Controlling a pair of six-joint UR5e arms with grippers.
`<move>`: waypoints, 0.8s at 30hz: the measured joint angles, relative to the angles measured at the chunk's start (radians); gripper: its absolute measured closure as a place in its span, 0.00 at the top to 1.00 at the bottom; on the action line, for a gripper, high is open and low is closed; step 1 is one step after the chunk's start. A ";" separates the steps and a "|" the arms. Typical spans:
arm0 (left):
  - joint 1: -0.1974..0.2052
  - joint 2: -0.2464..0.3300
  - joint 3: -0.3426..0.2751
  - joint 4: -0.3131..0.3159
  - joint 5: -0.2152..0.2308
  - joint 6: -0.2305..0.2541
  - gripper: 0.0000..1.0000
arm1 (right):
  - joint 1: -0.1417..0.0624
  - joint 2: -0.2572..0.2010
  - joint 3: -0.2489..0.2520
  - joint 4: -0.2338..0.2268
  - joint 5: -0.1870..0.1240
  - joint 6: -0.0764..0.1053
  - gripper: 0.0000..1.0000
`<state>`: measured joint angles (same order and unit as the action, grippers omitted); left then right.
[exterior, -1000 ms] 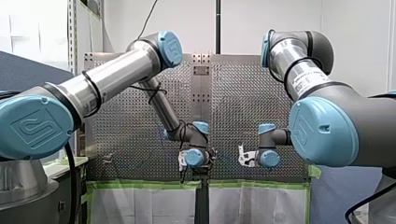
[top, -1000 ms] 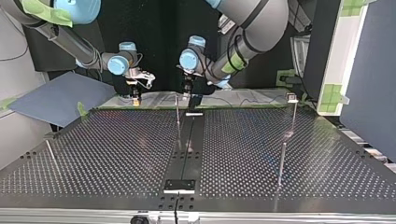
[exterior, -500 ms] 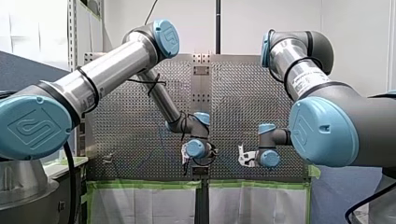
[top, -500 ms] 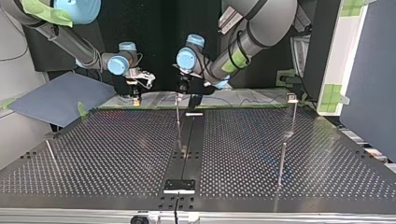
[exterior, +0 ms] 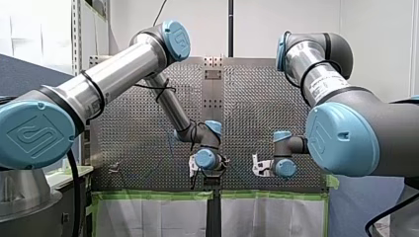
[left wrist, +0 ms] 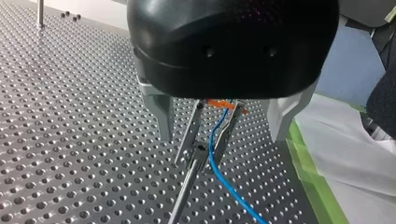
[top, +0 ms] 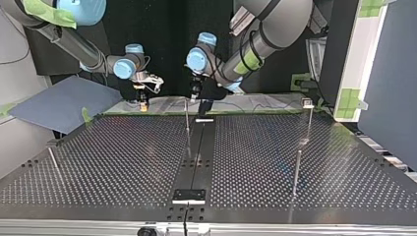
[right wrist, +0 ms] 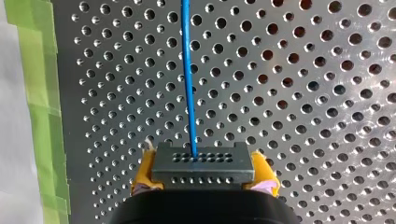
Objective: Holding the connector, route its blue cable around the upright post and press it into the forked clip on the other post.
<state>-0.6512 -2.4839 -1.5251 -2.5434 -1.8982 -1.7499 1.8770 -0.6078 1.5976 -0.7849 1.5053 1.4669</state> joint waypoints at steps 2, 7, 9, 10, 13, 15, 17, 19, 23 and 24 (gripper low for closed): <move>-0.001 0.000 -0.002 0.007 0.002 -0.001 1.00 | 0.000 0.000 0.000 0.000 0.001 0.000 0.12; -0.003 0.000 -0.004 0.021 0.003 -0.003 1.00 | 0.000 0.000 0.000 -0.002 0.001 0.000 0.12; -0.004 0.000 -0.004 0.023 0.003 -0.003 1.00 | 0.000 0.000 0.000 -0.003 0.001 0.001 0.12; -0.004 0.000 -0.004 0.023 0.003 -0.004 1.00 | 0.000 0.000 0.000 -0.003 0.001 0.001 0.12; -0.004 0.000 -0.004 0.025 0.003 -0.006 1.00 | 0.001 0.000 0.000 -0.004 0.001 0.001 0.12; -0.004 0.000 -0.004 0.026 0.003 -0.007 1.00 | 0.002 0.000 -0.001 -0.003 0.001 0.001 0.12; -0.004 0.000 -0.004 0.028 0.003 -0.008 1.00 | 0.002 0.000 0.000 -0.003 0.001 0.001 0.12; -0.004 0.000 -0.004 0.028 0.003 -0.008 1.00 | 0.003 0.000 -0.001 -0.003 0.000 0.001 0.12; -0.004 0.000 -0.004 0.028 0.003 -0.008 1.00 | 0.003 0.000 -0.001 -0.004 -0.005 0.002 0.12; -0.004 0.000 -0.004 0.028 0.003 -0.008 1.00 | 0.003 0.000 -0.001 -0.004 -0.007 0.003 0.12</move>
<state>-0.6554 -2.4839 -1.5290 -2.5157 -1.8952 -1.7579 1.8798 -0.6081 1.5966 -0.7885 1.4986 1.4698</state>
